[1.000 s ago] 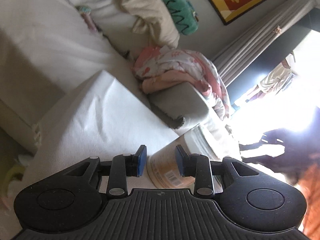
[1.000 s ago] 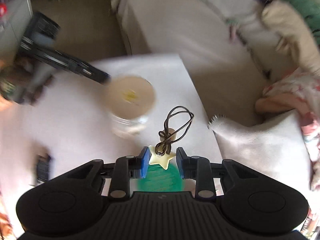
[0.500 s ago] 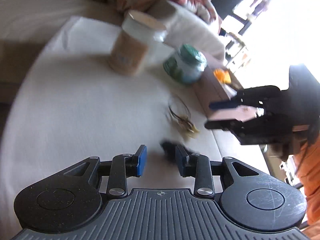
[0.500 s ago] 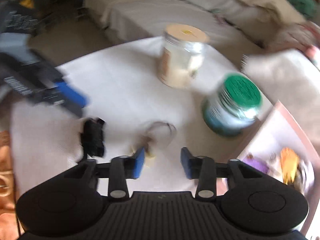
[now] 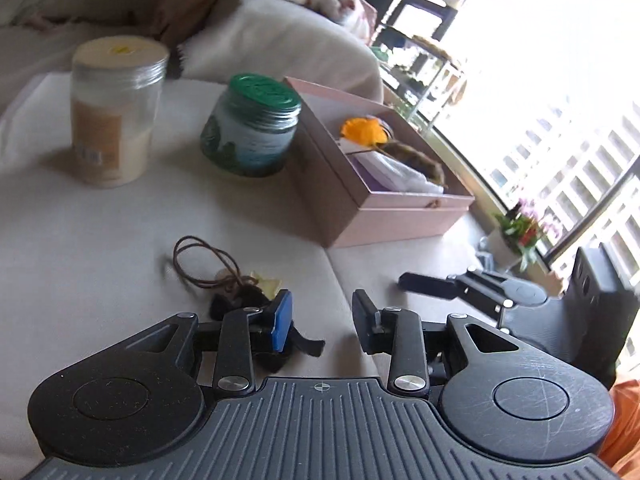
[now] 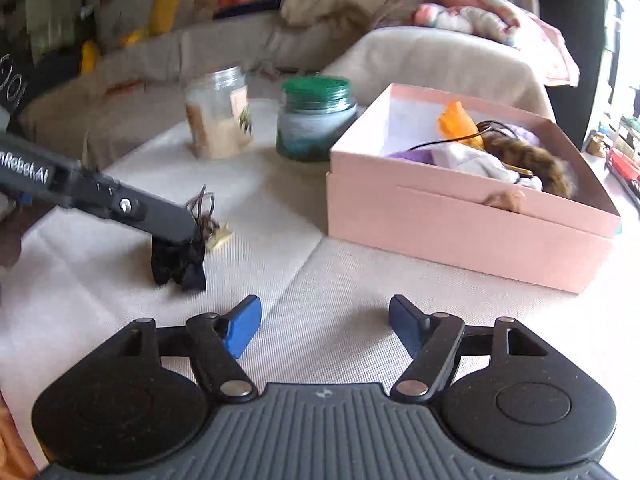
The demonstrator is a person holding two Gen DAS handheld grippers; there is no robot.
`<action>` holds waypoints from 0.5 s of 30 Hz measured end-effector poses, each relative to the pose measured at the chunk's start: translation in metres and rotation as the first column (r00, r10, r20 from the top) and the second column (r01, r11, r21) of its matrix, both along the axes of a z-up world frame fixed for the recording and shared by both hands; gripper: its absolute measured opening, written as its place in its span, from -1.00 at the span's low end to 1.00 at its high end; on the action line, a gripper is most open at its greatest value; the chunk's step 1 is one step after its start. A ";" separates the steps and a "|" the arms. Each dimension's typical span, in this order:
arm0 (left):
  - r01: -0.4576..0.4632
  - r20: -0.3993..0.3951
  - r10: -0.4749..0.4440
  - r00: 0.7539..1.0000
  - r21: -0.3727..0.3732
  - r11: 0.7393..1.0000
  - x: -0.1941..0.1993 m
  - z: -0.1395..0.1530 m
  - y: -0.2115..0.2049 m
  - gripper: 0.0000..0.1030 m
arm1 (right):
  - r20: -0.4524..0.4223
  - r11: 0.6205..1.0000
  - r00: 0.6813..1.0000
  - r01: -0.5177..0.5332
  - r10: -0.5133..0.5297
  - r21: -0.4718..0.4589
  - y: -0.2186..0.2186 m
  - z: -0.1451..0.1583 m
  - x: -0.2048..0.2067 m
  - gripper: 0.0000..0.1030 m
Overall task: Organize soft objects
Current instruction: 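Grasp the black hair clip on the table with the left tool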
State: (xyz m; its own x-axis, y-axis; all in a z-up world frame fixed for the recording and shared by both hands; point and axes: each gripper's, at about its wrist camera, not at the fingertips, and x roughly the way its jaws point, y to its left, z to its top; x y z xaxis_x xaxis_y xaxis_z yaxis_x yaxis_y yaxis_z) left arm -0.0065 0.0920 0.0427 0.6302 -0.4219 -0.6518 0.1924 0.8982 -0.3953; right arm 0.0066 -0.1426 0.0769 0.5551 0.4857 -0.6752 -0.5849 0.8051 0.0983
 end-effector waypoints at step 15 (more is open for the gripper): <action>-0.278 -0.157 0.259 0.953 -0.120 0.953 -0.007 -0.018 0.037 -0.29 | -0.034 0.995 0.997 0.073 -0.071 0.073 -0.008 -0.007 0.012 0.46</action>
